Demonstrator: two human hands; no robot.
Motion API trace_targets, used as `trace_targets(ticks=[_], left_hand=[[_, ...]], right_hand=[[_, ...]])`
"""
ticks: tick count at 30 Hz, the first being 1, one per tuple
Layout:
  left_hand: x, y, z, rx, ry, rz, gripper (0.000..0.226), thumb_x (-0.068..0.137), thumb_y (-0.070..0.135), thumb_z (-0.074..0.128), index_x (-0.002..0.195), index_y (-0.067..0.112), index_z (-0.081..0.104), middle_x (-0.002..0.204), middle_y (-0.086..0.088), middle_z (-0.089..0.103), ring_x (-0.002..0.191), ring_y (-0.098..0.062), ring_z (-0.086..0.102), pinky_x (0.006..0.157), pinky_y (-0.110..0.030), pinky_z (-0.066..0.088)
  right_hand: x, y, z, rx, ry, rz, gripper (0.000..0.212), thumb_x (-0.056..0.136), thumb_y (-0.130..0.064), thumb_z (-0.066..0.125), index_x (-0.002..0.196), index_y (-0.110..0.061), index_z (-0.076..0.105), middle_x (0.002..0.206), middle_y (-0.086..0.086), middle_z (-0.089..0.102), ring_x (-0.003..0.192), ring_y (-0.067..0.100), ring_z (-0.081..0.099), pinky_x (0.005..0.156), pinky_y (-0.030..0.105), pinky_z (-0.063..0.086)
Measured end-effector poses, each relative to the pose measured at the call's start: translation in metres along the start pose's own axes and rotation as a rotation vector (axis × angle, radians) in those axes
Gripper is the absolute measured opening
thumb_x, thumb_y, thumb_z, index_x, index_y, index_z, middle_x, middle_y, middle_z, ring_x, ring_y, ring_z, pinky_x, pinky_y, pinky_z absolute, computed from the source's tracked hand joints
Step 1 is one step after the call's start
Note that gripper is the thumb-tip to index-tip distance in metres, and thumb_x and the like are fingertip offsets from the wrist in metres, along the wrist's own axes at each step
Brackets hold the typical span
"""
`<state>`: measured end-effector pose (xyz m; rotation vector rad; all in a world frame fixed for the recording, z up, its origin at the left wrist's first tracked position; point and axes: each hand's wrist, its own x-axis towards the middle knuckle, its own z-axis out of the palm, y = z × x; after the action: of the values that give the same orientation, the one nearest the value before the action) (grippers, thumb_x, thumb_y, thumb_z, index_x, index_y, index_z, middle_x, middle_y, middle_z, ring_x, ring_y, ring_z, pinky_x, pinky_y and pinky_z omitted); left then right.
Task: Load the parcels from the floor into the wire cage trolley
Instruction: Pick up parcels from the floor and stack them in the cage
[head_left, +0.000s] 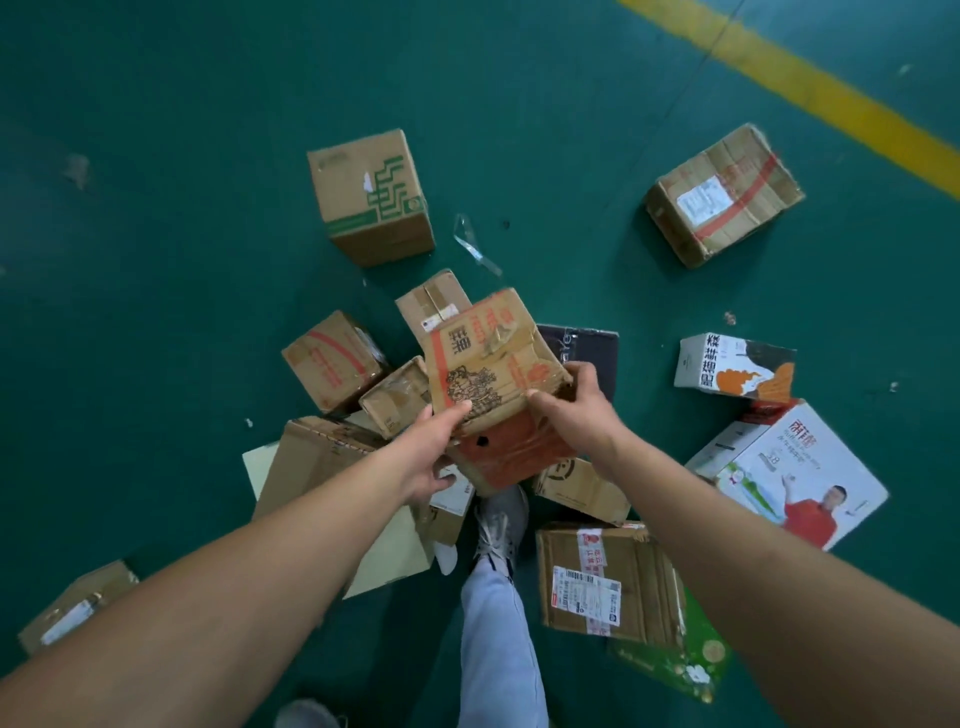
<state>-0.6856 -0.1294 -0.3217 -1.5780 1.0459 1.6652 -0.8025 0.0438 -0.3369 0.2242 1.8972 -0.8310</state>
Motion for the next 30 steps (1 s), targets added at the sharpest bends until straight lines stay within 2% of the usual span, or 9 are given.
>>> trace_targets(ticks=[4, 7, 9, 11, 14, 16, 19, 25, 30], left_hand=[[-0.054, -0.015, -0.048, -0.024, 0.018, 0.049, 0.051, 0.094, 0.049, 0.067, 0.137, 0.038, 0.043, 0.127, -0.002, 0.065, 0.118, -0.024, 0.059, 0.106, -0.049, 0.045], [-0.104, -0.032, -0.097, -0.093, 0.048, 0.112, 0.053, 0.093, 0.050, 0.067, 0.141, 0.042, 0.044, 0.126, 0.002, 0.066, 0.116, -0.021, 0.059, 0.103, -0.045, 0.047], [-0.136, -0.045, -0.128, -0.111, 0.061, 0.155, 0.055, 0.094, 0.048, 0.066, 0.143, 0.042, 0.043, 0.126, 0.000, 0.067, 0.115, -0.021, 0.060, 0.095, -0.041, 0.049], [-0.173, -0.059, -0.162, -0.152, 0.077, 0.207, 0.055, 0.095, 0.045, 0.066, 0.144, 0.038, 0.043, 0.125, -0.002, 0.068, 0.113, -0.023, 0.062, 0.087, -0.040, 0.051], [-0.244, -0.106, -0.232, -0.221, 0.097, 0.279, 0.049, 0.094, 0.045, 0.066, 0.139, 0.034, 0.049, 0.120, -0.003, 0.071, 0.111, -0.024, 0.064, 0.097, -0.044, 0.052], [-0.288, -0.151, -0.283, -0.287, 0.116, 0.303, 0.052, 0.088, 0.049, 0.069, 0.135, 0.032, 0.053, 0.117, -0.006, 0.073, 0.112, -0.027, 0.066, 0.099, -0.049, 0.052], [-0.342, -0.216, -0.345, -0.327, 0.128, 0.317, 0.047, 0.089, 0.051, 0.068, 0.127, 0.026, 0.057, 0.110, -0.009, 0.076, 0.104, -0.030, 0.072, 0.090, -0.053, 0.057], [-0.462, -0.376, -0.473, -0.417, 0.191, 0.325, 0.043, 0.096, 0.060, 0.060, 0.120, 0.024, 0.062, 0.113, -0.007, 0.073, 0.104, -0.029, 0.069, 0.081, -0.041, 0.059], [-0.531, -0.527, -0.560, -0.601, 0.288, 0.273, 0.051, 0.094, 0.066, 0.057, 0.115, 0.020, 0.065, 0.117, -0.009, 0.071, 0.106, -0.032, 0.068, 0.099, -0.049, 0.054]], right_hand=[[-0.073, -0.035, 0.036, 0.019, 0.011, -0.042, 0.069, 0.079, -0.063, 0.068, 0.135, -0.048, 0.032, 0.137, 0.006, 0.043, 0.111, 0.029, 0.060, 0.091, 0.053, 0.058], [-0.132, -0.064, 0.072, 0.014, -0.006, -0.071, 0.078, 0.068, -0.070, 0.065, 0.135, -0.049, 0.032, 0.137, 0.005, 0.043, 0.109, 0.028, 0.060, 0.089, 0.050, 0.060], [-0.171, -0.083, 0.096, 0.009, -0.018, -0.093, 0.080, 0.064, -0.072, 0.064, 0.133, -0.051, 0.031, 0.137, 0.006, 0.045, 0.106, 0.029, 0.064, 0.085, 0.050, 0.061], [-0.210, -0.101, 0.122, 0.002, -0.024, -0.116, 0.076, 0.072, -0.068, 0.065, 0.137, -0.049, 0.031, 0.137, 0.006, 0.044, 0.106, 0.031, 0.064, 0.083, 0.050, 0.062], [-0.294, -0.125, 0.180, -0.070, -0.026, -0.198, 0.069, 0.086, -0.063, 0.065, 0.142, -0.042, 0.032, 0.137, 0.006, 0.045, 0.108, 0.031, 0.061, 0.083, 0.046, 0.061], [-0.350, -0.132, 0.225, -0.123, -0.039, -0.248, 0.070, 0.084, -0.067, 0.064, 0.141, -0.038, 0.034, 0.137, 0.008, 0.049, 0.108, 0.029, 0.062, 0.087, 0.047, 0.060], [-0.421, -0.135, 0.287, -0.201, -0.067, -0.266, 0.077, 0.082, -0.074, 0.060, 0.142, -0.034, 0.035, 0.131, 0.007, 0.054, 0.105, 0.029, 0.064, 0.089, 0.049, 0.059], [-0.548, -0.125, 0.440, -0.446, -0.168, -0.342, 0.110, 0.053, -0.101, 0.049, 0.135, -0.027, 0.040, 0.128, 0.011, 0.058, 0.111, 0.035, 0.063, 0.098, 0.053, 0.054], [-0.667, -0.115, 0.576, -0.676, -0.312, -0.443, 0.099, 0.077, -0.086, 0.047, 0.142, -0.012, 0.043, 0.133, 0.011, 0.059, 0.118, 0.031, 0.059, 0.108, 0.048, 0.045]])
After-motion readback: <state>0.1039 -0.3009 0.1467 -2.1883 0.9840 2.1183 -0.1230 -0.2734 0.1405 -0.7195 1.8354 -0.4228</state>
